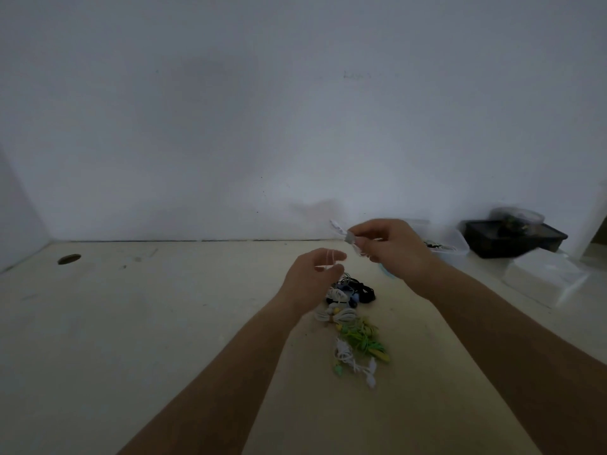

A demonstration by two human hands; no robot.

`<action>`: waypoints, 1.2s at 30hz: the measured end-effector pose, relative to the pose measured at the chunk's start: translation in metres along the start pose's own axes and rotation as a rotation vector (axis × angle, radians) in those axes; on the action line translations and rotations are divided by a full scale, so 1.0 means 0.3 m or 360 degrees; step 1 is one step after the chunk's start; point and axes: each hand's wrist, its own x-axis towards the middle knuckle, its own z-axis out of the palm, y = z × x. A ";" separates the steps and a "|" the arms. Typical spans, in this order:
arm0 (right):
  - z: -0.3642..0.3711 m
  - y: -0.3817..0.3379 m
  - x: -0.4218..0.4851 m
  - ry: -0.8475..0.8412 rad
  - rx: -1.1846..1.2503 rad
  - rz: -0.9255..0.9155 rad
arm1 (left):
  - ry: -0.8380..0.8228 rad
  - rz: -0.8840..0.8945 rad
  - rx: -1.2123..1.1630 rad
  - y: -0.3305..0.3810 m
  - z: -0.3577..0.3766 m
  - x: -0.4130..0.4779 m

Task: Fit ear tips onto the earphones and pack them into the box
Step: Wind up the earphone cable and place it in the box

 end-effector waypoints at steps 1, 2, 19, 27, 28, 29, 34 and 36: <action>-0.002 -0.007 -0.007 -0.0007 0.0057 0.0030 | -0.0002 -0.0002 -0.0059 0.012 -0.004 -0.011; -0.002 -0.011 -0.014 -0.0014 0.0119 0.0069 | -0.0018 -0.0045 -0.0146 0.019 -0.010 -0.024; 0.139 -0.038 -0.188 -0.0262 0.0354 0.0485 | -0.0173 -0.0426 -0.1107 0.033 -0.272 -0.283; 0.234 -0.091 -0.301 -0.0553 0.0276 0.0238 | -0.0217 -0.0380 -0.0899 0.049 -0.261 -0.348; 0.247 -0.099 -0.311 -0.0496 0.0205 0.0126 | -0.0191 -0.0387 -0.0889 0.052 -0.261 -0.352; 0.257 -0.107 -0.318 -0.0444 0.0165 0.0028 | -0.0167 -0.0393 -0.0892 0.053 -0.262 -0.354; 0.260 -0.104 -0.315 -0.0284 0.0175 -0.0164 | -0.0077 -0.0413 -0.1044 0.059 -0.263 -0.357; 0.257 -0.095 -0.303 -0.0272 0.0225 -0.0156 | -0.0058 -0.0412 -0.1109 0.064 -0.260 -0.357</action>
